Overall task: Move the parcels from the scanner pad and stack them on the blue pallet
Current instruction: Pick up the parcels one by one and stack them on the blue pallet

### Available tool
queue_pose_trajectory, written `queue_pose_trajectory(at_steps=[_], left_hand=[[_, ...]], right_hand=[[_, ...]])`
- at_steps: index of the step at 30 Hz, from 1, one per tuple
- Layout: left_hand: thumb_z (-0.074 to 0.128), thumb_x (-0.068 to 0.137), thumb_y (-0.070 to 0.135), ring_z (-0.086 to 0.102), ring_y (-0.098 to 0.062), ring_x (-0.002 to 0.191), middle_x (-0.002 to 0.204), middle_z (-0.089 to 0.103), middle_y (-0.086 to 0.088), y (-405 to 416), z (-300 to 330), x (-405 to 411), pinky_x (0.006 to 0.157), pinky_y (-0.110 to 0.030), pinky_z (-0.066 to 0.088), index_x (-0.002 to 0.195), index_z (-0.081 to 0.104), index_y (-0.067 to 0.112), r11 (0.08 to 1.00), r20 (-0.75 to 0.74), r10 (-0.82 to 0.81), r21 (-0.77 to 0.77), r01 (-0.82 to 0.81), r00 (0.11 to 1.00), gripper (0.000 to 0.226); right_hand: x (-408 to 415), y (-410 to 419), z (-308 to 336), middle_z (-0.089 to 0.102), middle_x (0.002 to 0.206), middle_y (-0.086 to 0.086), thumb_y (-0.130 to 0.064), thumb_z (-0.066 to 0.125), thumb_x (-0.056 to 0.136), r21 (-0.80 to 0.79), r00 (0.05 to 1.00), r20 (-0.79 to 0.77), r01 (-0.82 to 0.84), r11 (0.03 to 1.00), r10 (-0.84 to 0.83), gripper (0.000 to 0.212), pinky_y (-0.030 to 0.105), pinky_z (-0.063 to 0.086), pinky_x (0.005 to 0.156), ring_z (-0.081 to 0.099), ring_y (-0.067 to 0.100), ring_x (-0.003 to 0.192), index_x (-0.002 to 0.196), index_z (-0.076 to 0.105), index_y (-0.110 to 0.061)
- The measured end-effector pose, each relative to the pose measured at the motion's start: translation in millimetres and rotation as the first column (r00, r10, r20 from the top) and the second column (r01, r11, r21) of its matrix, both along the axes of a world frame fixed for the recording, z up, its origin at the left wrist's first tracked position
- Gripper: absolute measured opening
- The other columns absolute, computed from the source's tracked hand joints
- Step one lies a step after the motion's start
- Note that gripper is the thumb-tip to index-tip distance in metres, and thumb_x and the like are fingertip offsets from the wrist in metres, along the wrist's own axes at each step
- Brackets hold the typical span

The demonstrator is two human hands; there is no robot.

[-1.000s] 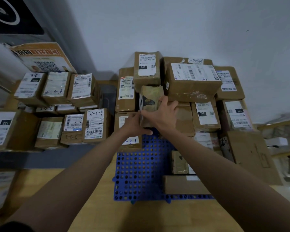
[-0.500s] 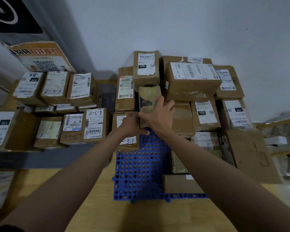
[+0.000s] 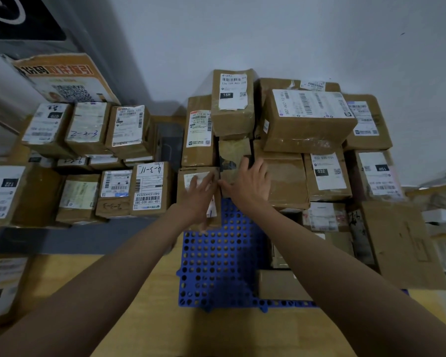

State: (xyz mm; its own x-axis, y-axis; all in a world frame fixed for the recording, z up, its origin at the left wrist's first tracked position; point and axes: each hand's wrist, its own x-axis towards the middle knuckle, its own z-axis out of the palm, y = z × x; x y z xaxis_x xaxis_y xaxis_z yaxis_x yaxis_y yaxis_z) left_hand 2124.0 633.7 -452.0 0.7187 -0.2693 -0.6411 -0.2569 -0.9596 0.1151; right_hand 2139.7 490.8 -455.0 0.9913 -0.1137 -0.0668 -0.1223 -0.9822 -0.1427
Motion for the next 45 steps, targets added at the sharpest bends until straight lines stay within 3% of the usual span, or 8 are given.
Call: queue_pose_trajectory(at_steps=[4,8,17,22,28,34,38,45], left_hand=[[0.089,0.064,0.028,-0.007,-0.039,0.147,0.160,-0.020,-0.001,-1.5,2.6,-3.2,0.112,-0.054,0.030,0.153,-0.014,0.014,0.999,0.069,-0.034,0.030,0.032,0.997,0.138],[0.088,0.064,0.028,-0.006,-0.040,0.146,0.160,-0.019,-0.003,-1.3,4.1,-3.8,0.112,-0.053,0.030,0.153,-0.013,0.011,0.998,0.078,-0.058,0.020,0.056,0.995,0.136],[0.088,0.065,0.029,-0.004,-0.040,0.146,0.161,-0.018,-0.003,-0.8,-0.5,-4.6,0.112,-0.051,0.031,0.154,-0.012,0.010,0.998,0.115,-0.062,0.014,0.061,0.991,0.135],[0.092,0.055,0.029,0.004,-0.037,0.146,0.158,0.000,-0.009,-1.6,2.1,-4.4,0.109,-0.049,0.036,0.153,0.003,0.009,0.999,0.141,-0.047,0.005,0.047,0.989,0.134],[0.091,0.060,0.028,-0.011,-0.031,0.149,0.162,-0.015,-0.006,-0.6,10.6,-8.5,0.114,-0.056,0.025,0.155,-0.008,0.016,0.999,0.059,0.025,-0.032,-0.023,0.998,0.137],[0.089,0.064,0.028,-0.001,-0.030,0.149,0.163,-0.007,-0.005,6.4,36.9,-31.5,0.112,-0.058,0.026,0.156,0.003,0.019,0.999,0.073,0.038,0.011,-0.038,0.997,0.126],[0.088,0.067,0.026,0.011,-0.031,0.148,0.162,0.003,-0.010,22.0,54.6,-55.4,0.113,-0.048,0.031,0.154,0.017,0.015,0.998,0.071,0.064,-0.035,-0.061,0.995,0.113],[0.086,0.071,0.025,0.043,-0.030,0.127,0.146,0.035,-0.011,75.5,70.4,-104.0,0.100,-0.045,0.045,0.142,0.038,0.014,0.994,0.074,0.112,-0.012,-0.111,0.991,0.086]], right_hand=[[2.0,0.5,-1.4,0.044,0.126,0.012,-0.070,0.063,0.073,-0.069,0.998,0.001,-0.060,0.996,0.060,0.084,0.036,0.041,0.093,0.044,0.027,0.113,0.127,0.044,-0.009],[7.8,0.3,0.5,0.045,0.128,0.013,-0.053,0.075,0.073,-0.068,0.992,-0.068,-0.109,0.992,0.104,0.080,0.036,0.041,0.095,0.046,0.027,0.116,0.129,0.040,-0.007],[13.4,-1.5,0.5,0.043,0.131,0.013,-0.044,0.072,0.082,-0.027,0.992,-0.052,-0.120,0.992,0.119,0.070,0.038,0.042,0.098,0.046,0.029,0.120,0.132,0.038,-0.007],[7.0,-0.7,9.6,0.038,0.135,0.014,-0.023,0.072,0.084,0.035,0.989,-0.093,-0.113,0.993,0.116,0.066,0.036,0.042,0.098,0.042,0.028,0.122,0.136,0.035,-0.006],[-20.8,-11.3,35.6,0.042,0.130,0.013,-0.018,0.066,0.087,0.124,0.980,-0.123,-0.141,0.982,0.156,0.051,0.040,0.045,0.093,0.046,0.030,0.119,0.130,0.040,-0.011],[-52.4,-12.1,60.7,0.055,0.120,0.011,-0.023,0.061,0.091,0.089,0.902,-0.345,-0.243,0.966,0.259,0.032,0.036,0.041,0.075,0.056,0.029,0.106,0.119,0.049,-0.013],[-74.1,9.7,72.7,0.060,0.117,0.007,-0.031,0.064,0.090,0.079,0.815,-0.466,-0.348,0.934,0.343,0.039,0.039,0.046,0.080,0.060,0.028,0.106,0.123,0.051,-0.016],[-110.0,73.4,75.2,0.058,0.113,0.009,-0.027,0.066,0.091,-0.004,0.727,-0.490,-0.553,0.833,0.480,0.035,0.036,0.043,0.069,0.059,0.027,0.095,0.118,0.049,-0.013]])
